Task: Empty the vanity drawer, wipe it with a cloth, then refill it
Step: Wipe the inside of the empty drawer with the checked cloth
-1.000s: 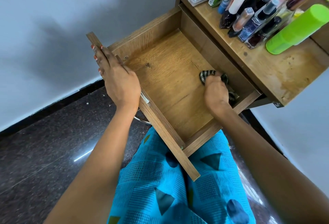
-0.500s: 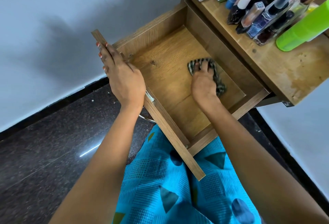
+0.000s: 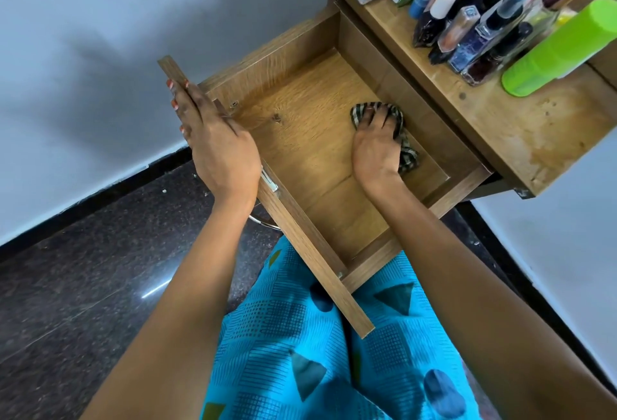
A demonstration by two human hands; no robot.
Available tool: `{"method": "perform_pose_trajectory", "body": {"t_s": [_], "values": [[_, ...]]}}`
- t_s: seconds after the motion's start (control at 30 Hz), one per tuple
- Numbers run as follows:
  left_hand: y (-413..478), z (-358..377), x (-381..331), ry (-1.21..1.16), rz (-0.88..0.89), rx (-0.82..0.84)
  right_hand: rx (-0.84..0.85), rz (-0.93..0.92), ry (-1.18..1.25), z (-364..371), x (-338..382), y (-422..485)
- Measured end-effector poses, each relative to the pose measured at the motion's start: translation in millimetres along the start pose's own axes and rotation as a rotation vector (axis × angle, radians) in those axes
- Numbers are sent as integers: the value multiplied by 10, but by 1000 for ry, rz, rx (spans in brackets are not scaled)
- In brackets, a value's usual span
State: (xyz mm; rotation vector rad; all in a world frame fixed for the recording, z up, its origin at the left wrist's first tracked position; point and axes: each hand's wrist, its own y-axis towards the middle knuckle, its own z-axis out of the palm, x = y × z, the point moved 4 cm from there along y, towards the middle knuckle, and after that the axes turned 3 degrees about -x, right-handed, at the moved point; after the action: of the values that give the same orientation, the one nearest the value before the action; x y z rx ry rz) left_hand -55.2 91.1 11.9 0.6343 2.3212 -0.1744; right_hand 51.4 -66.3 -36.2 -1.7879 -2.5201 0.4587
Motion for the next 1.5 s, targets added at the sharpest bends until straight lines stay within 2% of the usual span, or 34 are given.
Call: {"method": "perform_pose_trajectory", "body": {"t_s": [0.07, 0.4, 0.67, 0.73, 0.87, 1.03, 1.23, 1.5], "values": [[1, -4, 4, 2, 3, 1, -3, 18, -45, 26, -11, -72], [0, -4, 27, -23, 1, -1, 203, 193, -101, 4, -482, -348], [-7, 1, 24, -36, 2, -4, 187, 325, 57, -178, -511, -349], [9, 9, 33, -38, 0, -10, 187, 292, 73, -184, -355, -446], [5, 13, 52, -40, 0, -14, 210, 113, 10, -65, 34, -691], [14, 9, 61, -50, -2, -4, 237, 205, 25, -183, -226, -549], [5, 12, 58, -62, -1, -5, 185, 281, -7, -225, -538, -287], [10, 27, 51, -86, -7, -10, 90, 171, -109, -82, -406, -390]]}}
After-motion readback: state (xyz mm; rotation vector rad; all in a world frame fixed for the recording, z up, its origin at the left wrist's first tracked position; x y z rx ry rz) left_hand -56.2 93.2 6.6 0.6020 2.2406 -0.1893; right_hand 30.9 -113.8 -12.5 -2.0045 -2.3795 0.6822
